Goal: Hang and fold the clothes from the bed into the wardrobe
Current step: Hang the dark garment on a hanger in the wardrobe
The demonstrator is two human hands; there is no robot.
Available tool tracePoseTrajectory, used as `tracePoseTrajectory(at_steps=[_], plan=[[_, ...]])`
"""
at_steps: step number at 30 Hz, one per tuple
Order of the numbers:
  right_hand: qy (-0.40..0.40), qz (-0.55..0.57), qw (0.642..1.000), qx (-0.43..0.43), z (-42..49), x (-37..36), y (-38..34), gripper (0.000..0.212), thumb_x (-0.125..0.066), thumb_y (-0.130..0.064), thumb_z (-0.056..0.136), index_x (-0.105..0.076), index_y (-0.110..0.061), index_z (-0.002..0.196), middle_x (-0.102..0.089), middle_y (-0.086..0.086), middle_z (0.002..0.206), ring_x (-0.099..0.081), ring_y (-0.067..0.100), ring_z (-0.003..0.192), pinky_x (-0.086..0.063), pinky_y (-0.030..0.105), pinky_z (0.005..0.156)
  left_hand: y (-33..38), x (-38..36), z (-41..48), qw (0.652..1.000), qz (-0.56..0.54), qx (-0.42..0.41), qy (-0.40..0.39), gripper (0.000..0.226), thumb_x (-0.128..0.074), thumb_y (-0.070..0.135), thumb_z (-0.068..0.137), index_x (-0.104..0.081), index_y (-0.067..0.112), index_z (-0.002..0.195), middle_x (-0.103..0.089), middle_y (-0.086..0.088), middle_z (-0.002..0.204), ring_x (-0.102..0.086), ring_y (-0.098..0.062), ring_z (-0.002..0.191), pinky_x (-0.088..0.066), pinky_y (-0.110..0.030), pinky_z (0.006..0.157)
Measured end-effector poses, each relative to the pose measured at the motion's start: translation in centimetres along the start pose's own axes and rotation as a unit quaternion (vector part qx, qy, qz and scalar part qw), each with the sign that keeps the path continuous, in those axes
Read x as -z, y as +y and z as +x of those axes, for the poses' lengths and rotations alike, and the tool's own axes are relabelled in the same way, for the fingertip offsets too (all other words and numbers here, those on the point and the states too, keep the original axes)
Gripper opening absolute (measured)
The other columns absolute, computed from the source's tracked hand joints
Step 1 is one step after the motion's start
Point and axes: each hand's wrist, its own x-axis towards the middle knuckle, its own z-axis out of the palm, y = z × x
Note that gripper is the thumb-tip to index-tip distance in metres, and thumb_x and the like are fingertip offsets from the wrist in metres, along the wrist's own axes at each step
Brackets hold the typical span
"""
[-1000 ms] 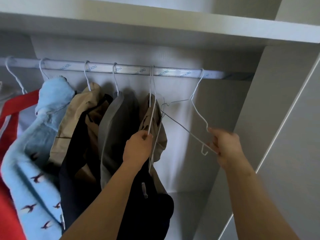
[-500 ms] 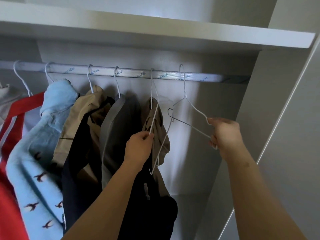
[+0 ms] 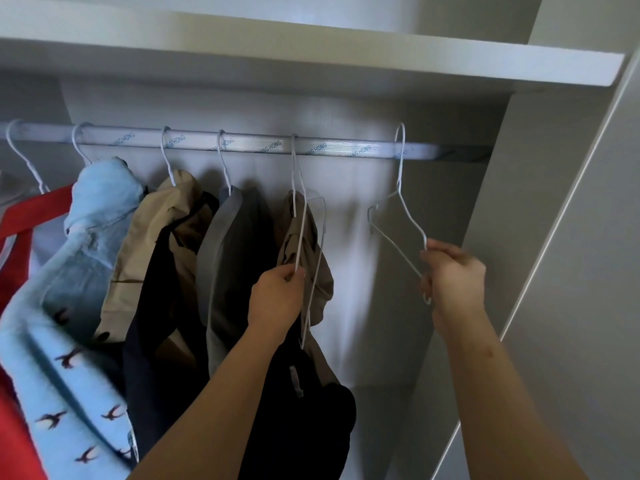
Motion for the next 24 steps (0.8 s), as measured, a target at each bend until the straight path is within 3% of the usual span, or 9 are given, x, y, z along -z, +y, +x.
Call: tracePoseTrajectory(at_steps=[3,8,11,12,14,18,20,22,24], plan=[[-0.003,0.018,1.0,-0.014,0.7,-0.4,0.1,0.02,-0.052,0.001,0.086,-0.06,-0.017,0.08,-0.033,-0.007,0.028,-0.027,0.006,0.025,-0.027,0.016,0.036,0.0,-0.3,0.0,1.0,-0.006,-0.005,-0.007,0.025,-0.049,0.029,0.095,-0.061,0.028,0.073,-0.059,-0.008,0.067,-0.052,-0.017,0.057,-0.051,-0.032,0.065],[0.025,-0.028,0.998,-0.057,1.9,-0.1,1.6,0.017,-0.055,-0.005,0.088,-0.064,-0.004,0.102,-0.036,-0.003,0.028,-0.032,0.011,0.023,-0.025,0.014,0.032,0.2,-0.4,-0.2,1.0,-0.003,-0.013,-0.01,0.027,-0.05,0.029,0.095,-0.058,0.028,0.069,-0.058,-0.009,0.067,-0.052,-0.019,0.058,-0.053,-0.034,0.066],[0.057,-0.102,0.991,-0.058,2.1,0.3,2.3,0.028,-0.056,-0.007,0.086,-0.064,-0.006,0.112,-0.055,0.007,0.055,-0.05,0.02,0.047,-0.039,0.019,0.041,0.3,-0.3,-0.3,1.0,-0.012,-0.013,-0.016,0.026,-0.05,0.029,0.095,-0.059,0.023,0.071,-0.056,-0.011,0.066,-0.05,-0.021,0.059,-0.053,-0.037,0.069],[0.047,-0.152,0.986,-0.05,1.9,0.3,2.2,0.033,-0.056,-0.01,0.086,-0.061,-0.008,0.119,-0.064,0.012,0.072,-0.059,0.027,0.064,-0.047,0.025,0.055,0.4,-0.4,-0.4,1.0,-0.018,-0.013,-0.019,0.025,-0.05,0.029,0.094,-0.061,0.02,0.074,-0.055,-0.01,0.064,-0.049,-0.02,0.058,-0.053,-0.037,0.069],[0.038,-0.293,0.955,-0.013,1.2,0.0,2.2,0.048,-0.057,-0.018,0.087,-0.047,-0.009,0.133,-0.064,0.018,0.112,-0.058,0.037,0.105,-0.044,0.037,0.088,0.4,-0.5,-0.5,0.999,-0.03,-0.01,-0.029,0.024,-0.05,0.03,0.095,-0.065,0.019,0.079,-0.054,-0.005,0.06,-0.05,-0.018,0.056,-0.054,-0.036,0.071],[0.081,-0.387,0.894,0.212,-1.3,-1.6,1.5,0.043,-0.055,-0.008,0.086,-0.051,-0.002,0.128,-0.057,0.021,0.125,-0.049,0.036,0.12,-0.038,0.037,0.094,0.4,-0.9,-0.5,0.998,-0.046,-0.008,-0.051,0.026,-0.05,0.033,0.095,-0.065,0.02,0.078,-0.058,-0.01,0.068,-0.054,-0.021,0.065,-0.053,-0.036,0.076],[0.013,-0.347,0.915,0.207,-1.6,-3.3,1.3,0.032,-0.051,-0.01,0.09,-0.059,-0.008,0.121,-0.062,0.015,0.116,-0.058,0.028,0.102,-0.039,0.023,0.075,0.4,-0.9,-0.5,0.996,-0.056,-0.007,-0.063,0.027,-0.051,0.034,0.094,-0.063,0.026,0.072,-0.064,-0.009,0.078,-0.06,-0.02,0.073,-0.052,-0.031,0.077],[-0.132,-0.294,0.942,0.098,-1.9,-5.7,1.7,0.025,-0.046,-0.017,0.095,-0.061,-0.012,0.115,-0.063,0.007,0.105,-0.057,0.012,0.079,-0.035,0.016,0.061,0.4,-0.7,-0.5,0.994,-0.069,-0.014,-0.088,0.028,-0.052,0.034,0.093,-0.065,0.038,0.069,-0.07,0.002,0.081,-0.066,-0.015,0.081,-0.051,-0.026,0.081],[-0.24,-0.245,0.939,-0.007,-2.6,-7.8,2.6,0.02,-0.044,-0.025,0.097,-0.06,-0.017,0.105,-0.062,0.0,0.099,-0.055,0.005,0.076,-0.04,0.015,0.063,0.5,-0.3,-0.6,0.99,-0.069,-0.029,-0.122,0.028,-0.05,0.032,0.094,-0.068,0.043,0.076,-0.072,0.007,0.082,-0.067,-0.011,0.085,-0.051,-0.025,0.082]])
